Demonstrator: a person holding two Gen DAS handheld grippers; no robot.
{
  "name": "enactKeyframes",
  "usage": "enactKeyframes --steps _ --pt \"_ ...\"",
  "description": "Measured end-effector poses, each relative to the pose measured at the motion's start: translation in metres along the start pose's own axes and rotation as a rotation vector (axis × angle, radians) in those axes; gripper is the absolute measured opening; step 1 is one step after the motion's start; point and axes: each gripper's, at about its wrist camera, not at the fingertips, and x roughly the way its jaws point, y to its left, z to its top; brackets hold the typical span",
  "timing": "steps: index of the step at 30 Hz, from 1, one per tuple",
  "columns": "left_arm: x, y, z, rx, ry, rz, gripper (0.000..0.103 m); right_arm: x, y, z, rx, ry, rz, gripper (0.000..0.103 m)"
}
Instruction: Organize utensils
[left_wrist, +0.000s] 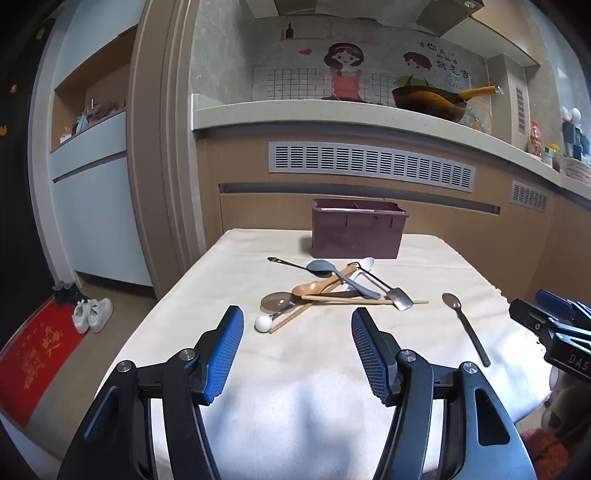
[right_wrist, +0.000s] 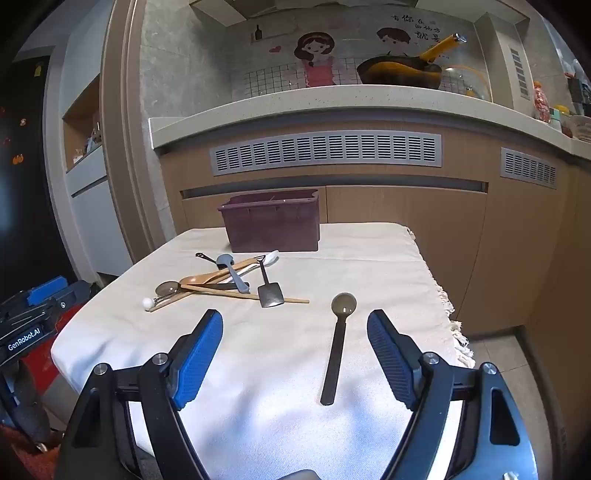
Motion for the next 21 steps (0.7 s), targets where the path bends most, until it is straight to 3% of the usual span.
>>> enactKeyframes --steps 21 --pt "-0.003 0.000 0.000 0.000 -0.006 -0.015 0.061 0.006 -0.001 0.000 0.012 0.028 0.024 0.078"
